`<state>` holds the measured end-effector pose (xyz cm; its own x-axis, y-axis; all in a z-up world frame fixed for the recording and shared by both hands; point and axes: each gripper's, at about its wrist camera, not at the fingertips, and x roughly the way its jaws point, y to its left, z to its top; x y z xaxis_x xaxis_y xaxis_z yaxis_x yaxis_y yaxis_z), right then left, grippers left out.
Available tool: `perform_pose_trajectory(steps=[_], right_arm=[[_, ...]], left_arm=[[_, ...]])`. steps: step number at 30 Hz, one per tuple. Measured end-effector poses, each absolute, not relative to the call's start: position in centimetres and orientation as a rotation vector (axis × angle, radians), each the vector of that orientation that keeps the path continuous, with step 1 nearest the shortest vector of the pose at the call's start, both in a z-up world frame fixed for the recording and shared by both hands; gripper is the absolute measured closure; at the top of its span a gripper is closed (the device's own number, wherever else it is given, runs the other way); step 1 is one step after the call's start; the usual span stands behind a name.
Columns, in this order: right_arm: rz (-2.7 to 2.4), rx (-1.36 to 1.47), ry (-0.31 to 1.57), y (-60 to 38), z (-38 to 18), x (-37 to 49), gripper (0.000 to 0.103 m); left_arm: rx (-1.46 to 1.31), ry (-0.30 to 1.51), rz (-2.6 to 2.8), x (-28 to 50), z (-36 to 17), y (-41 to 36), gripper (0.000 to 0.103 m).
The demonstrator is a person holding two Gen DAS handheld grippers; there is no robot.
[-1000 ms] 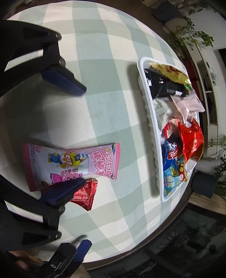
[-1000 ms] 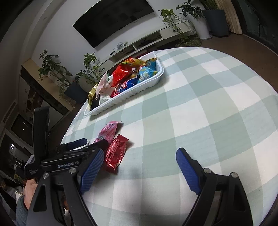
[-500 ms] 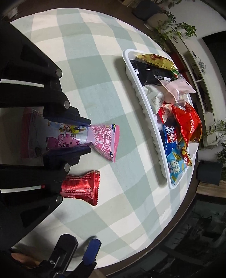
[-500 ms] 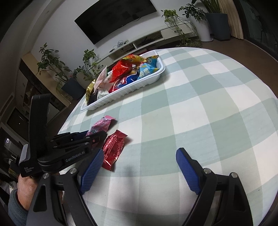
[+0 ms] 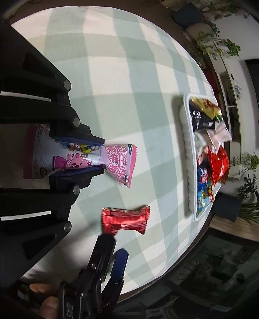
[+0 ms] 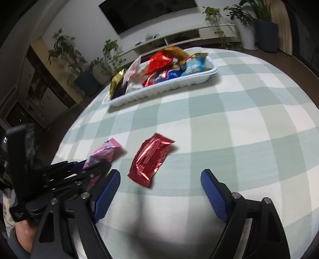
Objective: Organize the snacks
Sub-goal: 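Grasp the pink cartoon packet with the left gripper while the right gripper grasps the red wrapped packet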
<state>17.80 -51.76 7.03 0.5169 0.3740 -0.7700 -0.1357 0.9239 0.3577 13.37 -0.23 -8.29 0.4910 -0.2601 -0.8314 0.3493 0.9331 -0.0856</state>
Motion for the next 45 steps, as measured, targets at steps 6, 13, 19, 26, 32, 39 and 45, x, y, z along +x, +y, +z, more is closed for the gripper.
perform_pose_trajectory(steps=[6, 13, 19, 26, 32, 39, 45], right_arm=[[0.288, 0.139, 1.002, -48.1, 7.0, 19.2, 0.022], [0.229, -0.024, 1.010, -45.7, 6.9, 20.8, 0.039], [0.221, -0.072, 0.996, -45.7, 7.0, 20.3, 0.049], [0.221, -0.065, 0.995, -45.9, 7.1, 19.9, 0.058], [0.224, -0.089, 0.996, -45.7, 7.0, 20.1, 0.058], [0.240, -0.106, 1.013, -45.6, 7.0, 20.3, 0.058], [0.263, -0.101, 1.035, -45.9, 7.2, 20.4, 0.068]], left_arm=[[0.061, 0.981, -0.342, 11.8, -8.2, 2.2, 0.083], [0.044, 0.977, -0.329, 11.7, -8.1, 2.6, 0.083], [0.053, 0.971, -0.325, 11.6, -8.2, 2.4, 0.083], [0.069, 0.970, -0.317, 11.6, -8.3, 2.2, 0.083], [0.074, 0.969, -0.313, 11.6, -8.3, 2.1, 0.083], [0.080, 0.966, -0.312, 11.5, -8.3, 2.2, 0.083], [0.077, 0.965, -0.314, 11.4, -8.3, 2.1, 0.083]])
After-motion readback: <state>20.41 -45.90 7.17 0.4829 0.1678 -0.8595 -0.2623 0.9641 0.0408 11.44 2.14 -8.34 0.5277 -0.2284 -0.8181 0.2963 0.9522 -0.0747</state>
